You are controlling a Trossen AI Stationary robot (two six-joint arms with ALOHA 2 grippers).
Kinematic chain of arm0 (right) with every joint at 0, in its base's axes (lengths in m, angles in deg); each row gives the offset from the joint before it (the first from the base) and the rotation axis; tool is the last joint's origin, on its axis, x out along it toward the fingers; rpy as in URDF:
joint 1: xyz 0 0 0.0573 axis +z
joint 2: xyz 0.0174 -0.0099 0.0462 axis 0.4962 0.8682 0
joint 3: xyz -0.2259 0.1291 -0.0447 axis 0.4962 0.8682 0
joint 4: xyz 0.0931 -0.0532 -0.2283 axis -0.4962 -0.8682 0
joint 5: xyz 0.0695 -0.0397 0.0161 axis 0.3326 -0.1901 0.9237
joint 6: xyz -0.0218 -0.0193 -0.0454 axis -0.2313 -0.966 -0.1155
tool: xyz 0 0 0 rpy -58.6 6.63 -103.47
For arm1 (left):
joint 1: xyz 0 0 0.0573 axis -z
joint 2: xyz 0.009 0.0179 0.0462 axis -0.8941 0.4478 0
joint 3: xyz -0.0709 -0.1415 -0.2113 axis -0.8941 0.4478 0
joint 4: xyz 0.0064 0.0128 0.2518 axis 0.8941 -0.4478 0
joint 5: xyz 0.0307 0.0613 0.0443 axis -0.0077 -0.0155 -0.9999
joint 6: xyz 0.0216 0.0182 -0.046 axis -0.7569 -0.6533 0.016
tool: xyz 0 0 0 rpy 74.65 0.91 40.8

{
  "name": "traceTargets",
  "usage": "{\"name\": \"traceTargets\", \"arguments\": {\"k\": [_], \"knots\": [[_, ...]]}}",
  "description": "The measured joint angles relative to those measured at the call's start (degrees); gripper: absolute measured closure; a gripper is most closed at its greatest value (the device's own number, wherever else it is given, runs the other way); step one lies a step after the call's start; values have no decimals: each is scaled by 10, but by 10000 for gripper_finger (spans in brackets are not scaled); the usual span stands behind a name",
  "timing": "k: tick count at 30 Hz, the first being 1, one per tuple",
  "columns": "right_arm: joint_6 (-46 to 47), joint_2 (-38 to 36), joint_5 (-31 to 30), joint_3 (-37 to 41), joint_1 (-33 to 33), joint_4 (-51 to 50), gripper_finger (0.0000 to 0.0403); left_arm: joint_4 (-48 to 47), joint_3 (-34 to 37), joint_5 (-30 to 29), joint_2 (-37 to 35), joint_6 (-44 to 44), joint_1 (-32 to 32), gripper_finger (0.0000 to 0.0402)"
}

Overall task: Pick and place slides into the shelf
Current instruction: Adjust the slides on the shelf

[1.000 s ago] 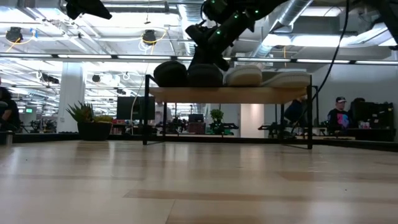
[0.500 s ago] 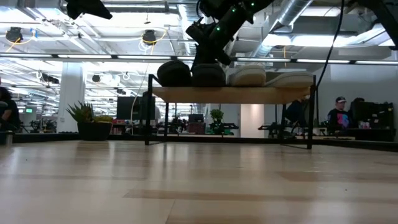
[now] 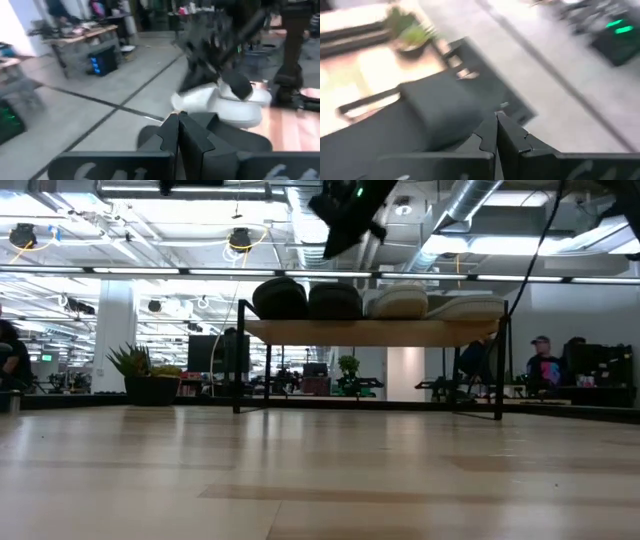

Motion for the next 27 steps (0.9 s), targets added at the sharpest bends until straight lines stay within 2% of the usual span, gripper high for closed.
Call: {"name": "traceTargets", "arguments": {"k": [5, 10, 14, 19, 23, 27], "knots": [[5, -75, -134, -10, 22, -9, 403, 31, 0, 72, 130, 14, -1, 401], [16, -172, -180, -11, 47, -46, 403, 49, 2, 104, 238, 11, -2, 401], [34, -221, -208, -11, 77, -85, 403, 105, 2, 105, 270, -8, -2, 401], [85, -253, -276, -11, 112, -169, 403, 177, 1, 90, 301, -15, -17, 402], [137, -260, -320, -4, 138, -224, 403, 199, 0, 85, 332, -25, -35, 402], [161, -261, -333, 16, 156, -236, 403, 191, 0, 75, 374, -28, -44, 401]]}}
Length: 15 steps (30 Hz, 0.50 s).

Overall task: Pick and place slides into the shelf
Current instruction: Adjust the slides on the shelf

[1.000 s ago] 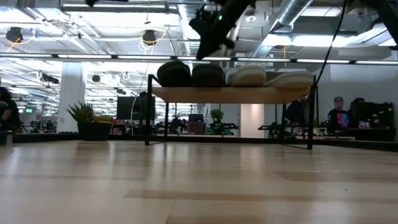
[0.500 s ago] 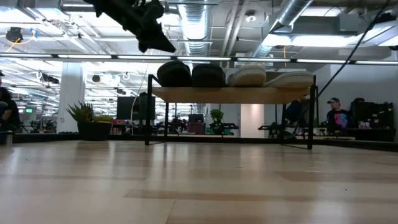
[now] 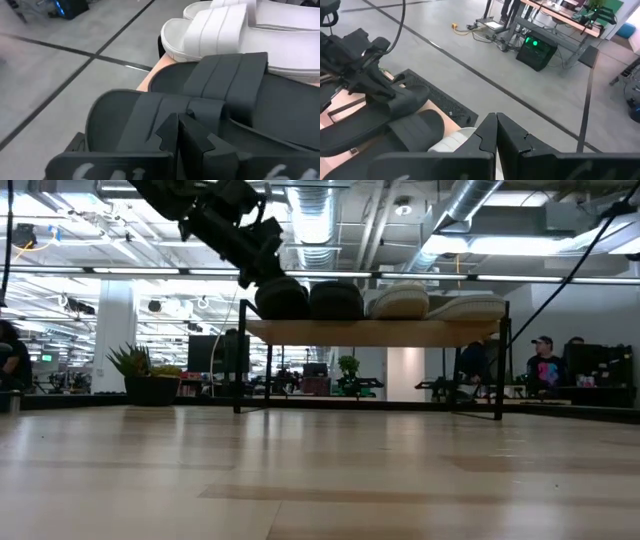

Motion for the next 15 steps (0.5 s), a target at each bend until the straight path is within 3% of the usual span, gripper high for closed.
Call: {"name": "traceTargets", "arguments": {"k": [15], "knots": [[25, 2, -4, 3, 7, -9, 403, -35, -1, 59, 24, -83, 27, 402]]}}
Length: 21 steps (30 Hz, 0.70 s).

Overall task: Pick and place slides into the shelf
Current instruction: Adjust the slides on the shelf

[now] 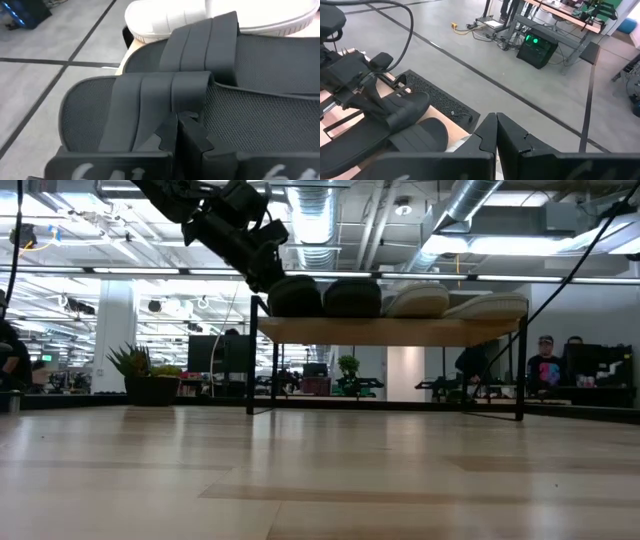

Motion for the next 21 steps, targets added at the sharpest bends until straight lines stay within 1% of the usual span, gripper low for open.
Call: {"name": "traceTargets", "arguments": {"k": [3, 7, 11, 13, 14, 18, 21], "knots": [[0, 0, 1, 0, 0, 4, 403, -9, 0, 2, 0, 0, 0, 402], [6, 0, 8, 0, 0, 4, 403, -3, 1, -12, 0, 1, 1, 402], [27, 8, 48, 24, -1, 12, 403, -3, 1, -9, 0, 2, 2, 402], [44, 10, 84, 63, -6, 21, 403, -1, 1, -13, 0, 2, 6, 402], [51, 10, 104, 88, -8, 43, 403, -1, 1, -14, 0, 2, 6, 402], [61, 10, 186, 211, -20, 178, 403, 0, 1, -15, 1, 6, 6, 402], [63, 8, 250, 280, -30, 285, 403, 1, 1, -17, 1, 17, 8, 402]]}}
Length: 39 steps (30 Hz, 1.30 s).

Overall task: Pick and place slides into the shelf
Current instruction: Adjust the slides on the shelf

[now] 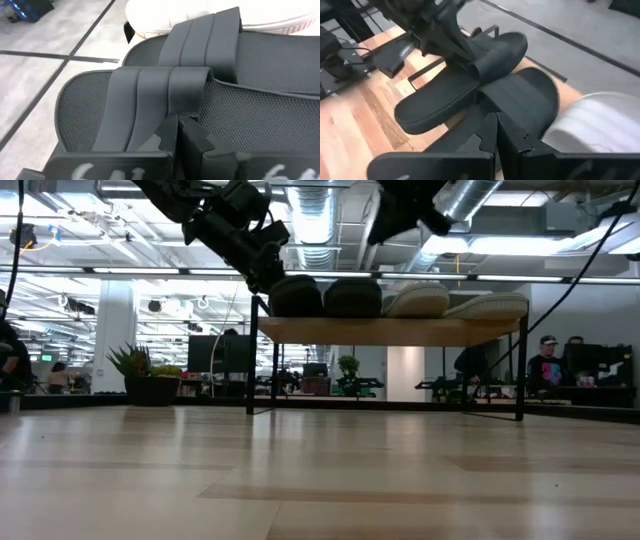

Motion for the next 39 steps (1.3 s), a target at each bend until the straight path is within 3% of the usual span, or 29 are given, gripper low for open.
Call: {"name": "traceTargets", "arguments": {"k": [7, 12, 15, 18, 24, 29, 39], "knots": [[9, -21, -39, 32, 37, 38, 403, -4, -11, -45, -18, 9, 15, 402], [-3, -53, -41, 38, 66, 32, 403, -3, -36, -128, -61, -20, 34, 402], [17, -64, -52, 52, 77, 36, 403, -2, -47, -146, -96, -26, 35, 401], [54, -64, -85, 64, 96, 34, 403, -8, -53, -109, -132, -26, 34, 401], [116, -36, -150, 65, 131, 32, 403, -64, -54, 61, -167, -22, 36, 402], [147, -15, -154, 66, 135, 29, 403, -147, -53, 66, -138, -48, 41, 401], [178, -13, -178, 66, 164, 25, 403, -116, -53, 33, -44, -53, 72, 402]]}}
